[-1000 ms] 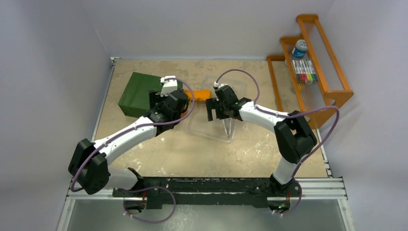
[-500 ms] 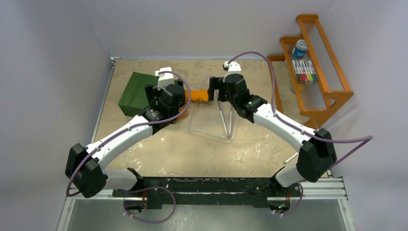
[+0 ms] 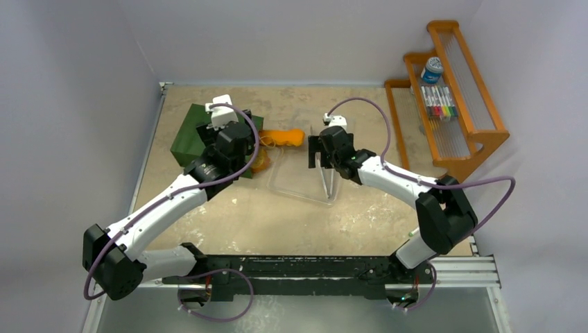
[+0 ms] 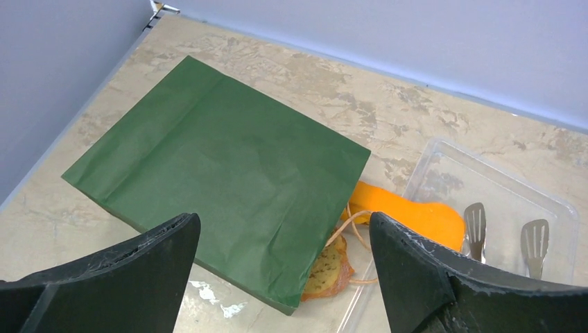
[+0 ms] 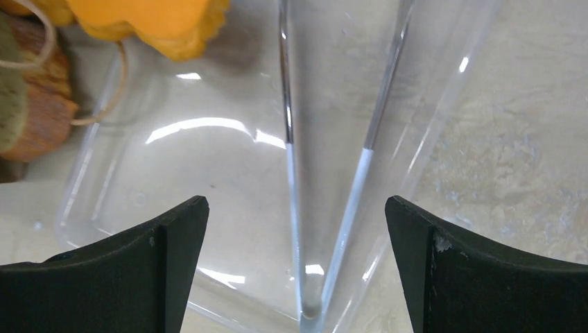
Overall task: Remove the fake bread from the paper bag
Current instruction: Pick up the clamp from the container.
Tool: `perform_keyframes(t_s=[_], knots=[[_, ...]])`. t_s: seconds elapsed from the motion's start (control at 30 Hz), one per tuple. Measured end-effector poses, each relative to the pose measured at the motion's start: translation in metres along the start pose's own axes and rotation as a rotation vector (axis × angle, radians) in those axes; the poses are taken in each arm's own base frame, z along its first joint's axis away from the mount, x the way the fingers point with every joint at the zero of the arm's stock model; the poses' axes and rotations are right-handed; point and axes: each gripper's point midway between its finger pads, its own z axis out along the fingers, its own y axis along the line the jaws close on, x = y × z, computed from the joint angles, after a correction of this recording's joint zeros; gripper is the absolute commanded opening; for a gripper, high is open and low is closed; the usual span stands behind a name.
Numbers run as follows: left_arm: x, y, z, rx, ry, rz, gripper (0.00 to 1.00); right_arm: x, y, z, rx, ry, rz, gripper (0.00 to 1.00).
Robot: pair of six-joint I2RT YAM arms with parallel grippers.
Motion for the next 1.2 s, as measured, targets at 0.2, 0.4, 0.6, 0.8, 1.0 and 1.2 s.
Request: perform_keyframes(t_s=[0.2,0.4,0.6,0.8,1.0,1.2], knots=[[0.002,0.005,0.003,-0.019,0.009,-0.011,0.77,0.010,-0.006,0.002,0.026,0.020,-0.007,1.00],[0.002,0.009,0.005,-0.035,0.009,-0.044,0.68,0.025,-0.008,0.013,0.042,0.059,-0.014,1.00],[0.005,0.017,0.014,-0.062,0.023,-0.079,0.83,0.047,-0.013,0.024,0.064,0.115,-0.034,1.00],[0.012,0.023,0.023,-0.073,0.049,-0.092,0.85,0.060,-0.015,0.034,0.078,0.148,-0.048,1.00],[0.016,0.025,0.025,-0.078,0.056,-0.093,0.75,0.067,-0.015,0.041,0.077,0.166,-0.053,0.87],[0.023,0.027,0.025,-0.085,0.065,-0.097,0.71,0.076,-0.015,0.047,0.072,0.191,-0.060,0.75]])
